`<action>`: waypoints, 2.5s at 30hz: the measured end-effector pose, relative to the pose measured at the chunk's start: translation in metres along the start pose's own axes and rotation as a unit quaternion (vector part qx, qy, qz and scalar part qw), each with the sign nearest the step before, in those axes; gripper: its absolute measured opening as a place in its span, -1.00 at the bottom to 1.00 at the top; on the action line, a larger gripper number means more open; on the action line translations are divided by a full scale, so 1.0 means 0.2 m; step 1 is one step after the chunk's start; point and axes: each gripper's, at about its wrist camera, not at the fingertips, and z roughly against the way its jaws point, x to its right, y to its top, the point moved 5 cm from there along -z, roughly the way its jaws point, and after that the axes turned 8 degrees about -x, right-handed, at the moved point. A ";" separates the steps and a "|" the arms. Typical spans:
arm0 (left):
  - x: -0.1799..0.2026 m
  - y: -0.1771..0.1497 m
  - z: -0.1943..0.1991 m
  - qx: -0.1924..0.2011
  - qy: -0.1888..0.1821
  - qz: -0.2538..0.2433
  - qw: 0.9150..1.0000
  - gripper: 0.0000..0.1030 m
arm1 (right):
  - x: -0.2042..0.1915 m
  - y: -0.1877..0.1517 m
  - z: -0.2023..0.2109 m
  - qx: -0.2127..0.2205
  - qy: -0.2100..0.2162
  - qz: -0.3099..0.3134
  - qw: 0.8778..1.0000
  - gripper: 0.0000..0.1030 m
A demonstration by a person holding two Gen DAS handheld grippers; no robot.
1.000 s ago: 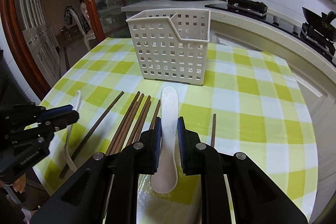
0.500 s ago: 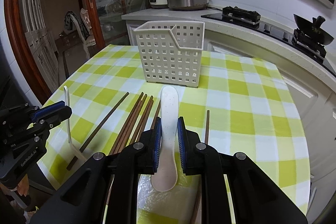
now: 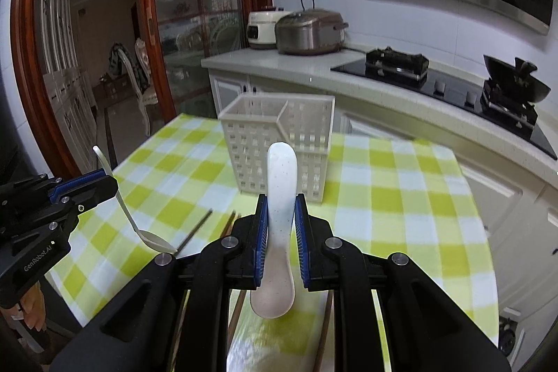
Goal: Organize utensils
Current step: 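Carry both spoons over the white caddy and open both tools to drop them, then lower both tools to the chopsticks and close each on one chopstick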
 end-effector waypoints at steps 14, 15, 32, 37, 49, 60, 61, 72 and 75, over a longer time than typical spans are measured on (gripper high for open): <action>-0.06 0.76 -0.06 0.049 0.011 -0.018 0.999 -0.78 | 0.18 0.59 -0.23 0.060 -0.013 -0.023 0.998 -0.69; -0.06 0.81 -0.09 0.050 0.010 -0.016 0.999 -0.78 | 0.20 0.62 -0.25 0.062 -0.013 -0.024 0.998 -0.69; -0.13 0.78 -0.74 -0.039 -0.024 0.022 0.999 -0.78 | 0.21 0.58 -0.73 -0.006 0.009 -0.032 0.999 -0.64; -0.23 0.73 -0.70 -0.031 -0.015 0.039 0.999 -0.61 | 0.23 0.59 -0.68 0.001 0.010 -0.036 0.999 -0.57; -0.31 0.54 -0.35 0.012 0.026 0.058 0.998 0.23 | 0.20 0.46 -0.31 0.035 -0.007 -0.017 0.999 -0.36; -0.31 0.12 -0.21 0.002 0.047 0.079 0.996 0.80 | 0.25 0.06 -0.18 0.004 -0.015 -0.041 0.999 -0.36; -0.31 0.10 -0.21 0.001 0.047 0.081 0.996 0.83 | 0.26 0.02 -0.18 0.001 -0.015 -0.044 0.999 -0.36; -0.28 -0.20 -0.39 -0.060 0.050 0.087 0.993 0.87 | 0.29 -0.34 -0.35 -0.078 -0.020 -0.064 0.995 -0.21; -0.29 -0.25 -0.45 -0.076 0.043 0.091 0.992 0.87 | 0.31 -0.41 -0.42 -0.101 -0.020 -0.073 0.992 -0.21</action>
